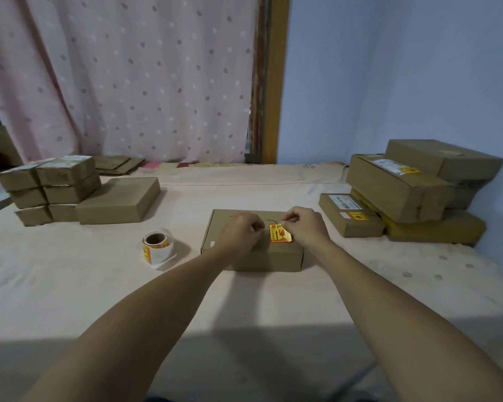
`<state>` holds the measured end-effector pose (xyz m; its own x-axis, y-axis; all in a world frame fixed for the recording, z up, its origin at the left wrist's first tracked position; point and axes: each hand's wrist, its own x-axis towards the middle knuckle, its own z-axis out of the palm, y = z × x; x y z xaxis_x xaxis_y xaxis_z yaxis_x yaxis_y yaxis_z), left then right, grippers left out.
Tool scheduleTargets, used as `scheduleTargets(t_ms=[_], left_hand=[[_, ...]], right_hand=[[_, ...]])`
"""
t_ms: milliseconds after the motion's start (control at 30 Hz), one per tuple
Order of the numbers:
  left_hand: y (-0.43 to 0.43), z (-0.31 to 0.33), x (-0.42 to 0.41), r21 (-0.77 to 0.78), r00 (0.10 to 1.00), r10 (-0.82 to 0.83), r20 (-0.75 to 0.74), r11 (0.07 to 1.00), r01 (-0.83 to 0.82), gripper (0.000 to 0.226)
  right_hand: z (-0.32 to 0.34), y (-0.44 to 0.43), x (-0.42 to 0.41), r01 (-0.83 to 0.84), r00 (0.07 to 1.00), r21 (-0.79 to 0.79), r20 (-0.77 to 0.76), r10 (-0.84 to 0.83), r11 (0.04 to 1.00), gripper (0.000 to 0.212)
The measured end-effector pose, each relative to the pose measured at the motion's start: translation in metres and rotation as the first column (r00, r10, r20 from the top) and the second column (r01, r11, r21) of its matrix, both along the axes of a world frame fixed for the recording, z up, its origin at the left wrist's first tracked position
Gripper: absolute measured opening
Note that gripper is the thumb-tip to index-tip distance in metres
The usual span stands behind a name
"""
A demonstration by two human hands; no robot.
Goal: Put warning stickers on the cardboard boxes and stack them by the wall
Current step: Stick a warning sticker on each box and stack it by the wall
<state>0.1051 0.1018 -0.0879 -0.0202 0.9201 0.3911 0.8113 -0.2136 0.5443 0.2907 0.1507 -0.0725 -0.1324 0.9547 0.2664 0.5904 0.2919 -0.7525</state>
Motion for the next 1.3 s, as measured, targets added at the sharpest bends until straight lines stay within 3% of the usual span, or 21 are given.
scheduleTargets(t_ms=[267, 433, 533, 633, 833, 1000, 1133, 1300], left_hand=[[0.010, -0.007, 0.012, -0.015, 0.997, -0.011, -0.082, 1.000, 0.010, 0.020], [0.011, -0.006, 0.023, 0.005, 0.981, -0.044, -0.191, 0.999, 0.046, 0.021], [0.012, -0.009, 0.023, -0.003, 0.987, -0.041, -0.154, 0.999, 0.041, 0.021], [0.014, -0.011, 0.021, -0.015, 0.994, -0.029, -0.107, 1.000, 0.028, 0.031], [0.016, -0.014, 0.021, -0.027, 0.993, -0.046, -0.109, 0.999, 0.043, 0.029], [0.018, -0.011, 0.022, -0.079, 0.992, -0.053, -0.118, 0.996, 0.044, 0.030], [0.018, -0.009, 0.023, -0.102, 0.992, -0.051, -0.113, 0.994, 0.040, 0.029], [0.020, -0.006, 0.021, -0.132, 0.995, -0.050, -0.085, 0.991, 0.038, 0.029]], right_hand=[[-0.012, 0.005, 0.001, 0.052, 0.996, 0.038, 0.068, -0.055, 0.998, 0.007], [-0.023, 0.008, 0.002, 0.043, 0.981, 0.099, 0.184, -0.061, 0.994, 0.013], [-0.025, 0.007, 0.001, 0.021, 0.960, 0.149, 0.275, -0.062, 0.989, 0.014], [-0.029, 0.008, 0.001, 0.095, 0.987, 0.020, 0.127, -0.097, 0.995, 0.013], [-0.036, 0.007, 0.000, 0.088, 0.989, -0.204, -0.098, -0.110, 0.975, 0.041], [-0.034, 0.009, 0.002, 0.074, 0.997, -0.208, -0.016, -0.079, 0.975, 0.035], [-0.037, 0.007, 0.001, 0.092, 0.994, -0.216, -0.043, -0.104, 0.972, 0.027], [-0.042, 0.001, 0.003, 0.070, 0.987, -0.226, -0.128, -0.101, 0.972, 0.046]])
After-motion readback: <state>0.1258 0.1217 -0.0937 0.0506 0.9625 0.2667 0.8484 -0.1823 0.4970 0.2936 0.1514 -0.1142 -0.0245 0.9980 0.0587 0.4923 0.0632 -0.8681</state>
